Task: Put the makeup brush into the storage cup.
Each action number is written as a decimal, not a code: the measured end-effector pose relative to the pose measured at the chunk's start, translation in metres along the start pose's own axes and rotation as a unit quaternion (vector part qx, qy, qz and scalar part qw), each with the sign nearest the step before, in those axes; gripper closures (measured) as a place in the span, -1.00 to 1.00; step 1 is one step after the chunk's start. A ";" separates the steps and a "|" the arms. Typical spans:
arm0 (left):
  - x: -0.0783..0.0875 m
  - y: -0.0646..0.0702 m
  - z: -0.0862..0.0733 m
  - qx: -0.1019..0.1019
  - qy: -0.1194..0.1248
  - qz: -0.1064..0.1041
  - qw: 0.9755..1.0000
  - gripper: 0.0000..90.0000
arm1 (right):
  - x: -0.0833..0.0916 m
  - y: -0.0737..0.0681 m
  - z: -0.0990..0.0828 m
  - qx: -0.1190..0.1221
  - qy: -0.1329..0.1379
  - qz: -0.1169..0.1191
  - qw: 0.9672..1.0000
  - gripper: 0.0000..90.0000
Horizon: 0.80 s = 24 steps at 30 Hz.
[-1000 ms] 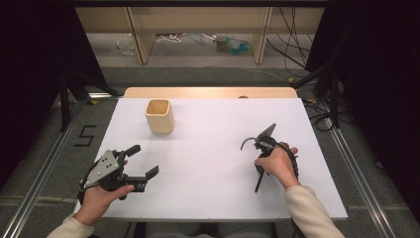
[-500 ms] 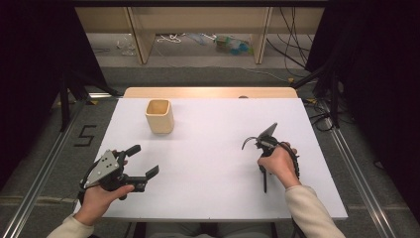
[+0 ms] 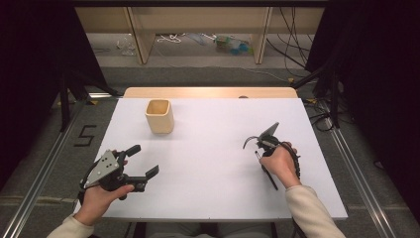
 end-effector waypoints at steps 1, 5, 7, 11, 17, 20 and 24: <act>0.000 0.000 0.000 0.001 0.000 0.000 1.000 -0.87 | 0.000 0.000 0.000 0.001 0.002 0.000 1.000 0.86; 0.000 0.000 0.000 0.001 0.000 0.000 1.000 -0.87 | 0.000 0.000 0.000 0.002 0.002 0.000 1.000 0.86; 0.000 0.000 0.000 0.000 0.000 0.000 1.000 -0.87 | 0.000 0.000 0.000 0.003 0.000 0.001 1.000 0.86; 0.000 0.000 0.000 0.001 0.000 0.000 1.000 -0.87 | 0.000 0.001 0.000 0.007 -0.001 0.005 1.000 0.87; 0.000 0.000 0.000 0.002 -0.001 0.000 1.000 -0.86 | 0.000 0.001 0.001 0.009 0.002 0.006 1.000 0.87; 0.000 0.000 0.000 0.002 -0.001 0.001 1.000 -0.86 | 0.000 0.001 0.001 0.014 -0.003 0.008 1.000 0.87; 0.000 0.000 0.000 0.001 -0.001 0.001 1.000 -0.86 | 0.000 0.001 0.001 0.012 0.000 0.011 1.000 0.87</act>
Point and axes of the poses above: each handheld gripper's, and its own axes: x roughly backward along the jaws, z roughly out of its top, y roughly to its right, the point moved 6 cm from there along -x, roughly forward along the jaws, and after that the axes turned 9 degrees about z, right-handed, at the moved point
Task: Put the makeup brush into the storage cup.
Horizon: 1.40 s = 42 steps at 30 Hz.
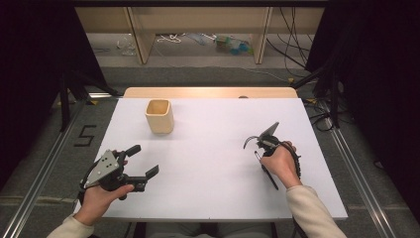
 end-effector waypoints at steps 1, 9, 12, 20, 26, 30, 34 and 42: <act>0.000 0.000 0.000 0.000 0.000 0.000 1.000 -0.86 | 0.000 0.001 0.000 0.006 -0.003 0.000 1.000 0.87; 0.000 0.000 0.000 0.001 0.000 0.001 1.000 -0.85 | 0.001 0.002 -0.001 0.000 0.001 0.010 1.000 0.87; 0.000 0.000 0.000 0.000 0.001 0.001 1.000 -0.85 | 0.001 0.003 0.000 0.008 0.007 0.009 1.000 0.87; 0.000 0.000 0.000 0.003 0.000 0.002 1.000 -0.85 | 0.001 0.002 0.002 0.015 0.030 0.013 0.999 0.87; 0.000 0.000 0.000 0.004 0.000 0.002 1.000 -0.85 | 0.006 0.000 0.001 0.001 0.020 0.019 1.000 0.87; 0.000 -0.001 0.000 0.003 0.000 0.002 1.000 -0.85 | 0.008 0.002 0.002 0.017 0.035 0.018 0.999 0.87; 0.000 -0.001 0.000 0.002 0.000 0.003 1.000 -0.85 | 0.011 0.001 0.003 0.022 0.040 0.033 0.998 0.87; 0.000 -0.001 0.000 0.003 0.000 0.003 1.000 -0.85 | 0.019 -0.002 0.003 0.011 0.049 0.026 0.998 0.87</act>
Point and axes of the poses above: each handheld gripper's, and its own axes: x roughly backward along the jaws, z roughly out of its top, y roughly to its right, the point moved 6 cm from there along -x, roughly forward along the jaws, and after that the axes turned 9 degrees about z, right-handed, at the moved point
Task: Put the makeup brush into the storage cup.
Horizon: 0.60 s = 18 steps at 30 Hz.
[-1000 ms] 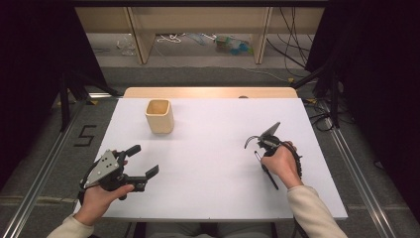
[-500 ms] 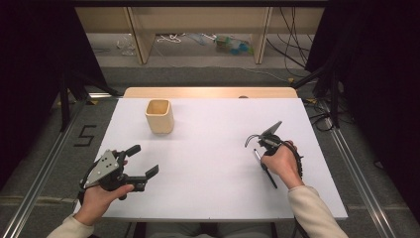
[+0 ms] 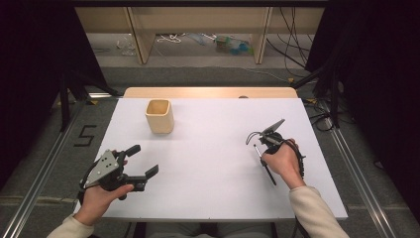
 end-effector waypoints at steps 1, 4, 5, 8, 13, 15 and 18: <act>0.000 0.000 0.000 0.000 0.000 0.000 1.000 -0.85 | -0.001 0.000 0.002 0.005 0.015 0.000 1.000 0.87; 0.000 0.000 0.000 0.000 0.000 0.000 1.000 -0.85 | 0.001 -0.001 0.003 0.009 0.027 0.002 1.000 0.87; 0.000 0.000 0.000 0.001 0.000 0.000 1.000 -0.85 | 0.001 0.000 0.004 0.018 0.031 0.003 0.999 0.87; 0.000 0.000 0.000 0.000 0.000 0.000 1.000 -0.85 | 0.003 -0.003 0.005 0.005 0.041 0.003 0.999 0.87; 0.000 0.000 0.000 0.002 0.000 0.000 1.000 -0.85 | 0.007 -0.004 0.007 0.026 0.060 0.001 0.998 0.87; 0.000 0.000 0.000 0.002 0.000 0.000 1.000 -0.85 | 0.008 -0.007 0.008 0.016 0.062 0.003 0.998 0.87; 0.000 0.000 0.000 0.002 0.000 0.001 1.000 -0.84 | 0.011 -0.008 0.009 0.020 0.068 0.004 0.997 0.87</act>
Point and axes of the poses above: each handheld gripper's, and its own axes: x roughly backward along the jaws, z roughly out of its top, y roughly to its right, the point moved 6 cm from there along -x, roughly forward along the jaws, and after that the axes turned 9 degrees about z, right-handed, at the moved point
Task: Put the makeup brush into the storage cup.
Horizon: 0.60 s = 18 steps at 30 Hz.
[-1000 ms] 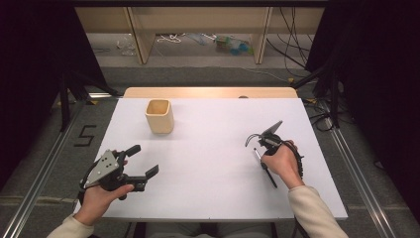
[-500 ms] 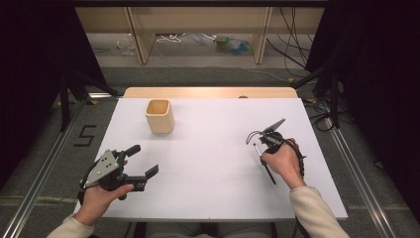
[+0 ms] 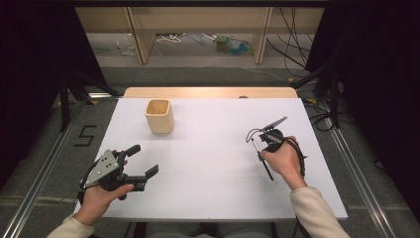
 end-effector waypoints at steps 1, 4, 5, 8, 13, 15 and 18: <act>0.000 0.000 0.000 -0.002 0.000 0.000 1.000 -0.84 | 0.001 0.000 0.001 0.008 0.010 0.006 1.000 0.87; 0.000 0.000 0.000 -0.001 -0.001 0.000 1.000 -0.84 | 0.005 -0.002 0.002 -0.001 0.016 0.005 1.000 0.87; 0.000 -0.001 0.000 -0.003 0.000 0.000 1.000 -0.84 | 0.006 -0.002 0.003 0.000 0.019 0.004 1.000 0.87; 0.000 -0.001 0.000 -0.003 0.000 0.000 1.000 -0.84 | 0.009 -0.003 0.005 0.003 0.031 0.007 0.999 0.87; 0.000 0.000 0.000 -0.001 -0.001 0.000 1.000 -0.84 | 0.014 -0.005 0.007 0.009 0.053 0.008 0.999 0.87; 0.000 -0.001 0.000 -0.005 0.001 0.000 1.000 -0.84 | 0.015 -0.006 0.009 0.011 0.060 0.010 0.998 0.87; 0.000 0.000 0.000 -0.002 0.000 0.000 1.000 -0.84 | 0.016 -0.003 0.012 0.036 0.079 0.004 0.996 0.87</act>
Point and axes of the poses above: each handheld gripper's, and its own axes: x roughly backward along the jaws, z roughly out of its top, y roughly to its right, the point moved 6 cm from there along -x, roughly forward along the jaws, and after that the axes turned 9 degrees about z, right-handed, at the moved point
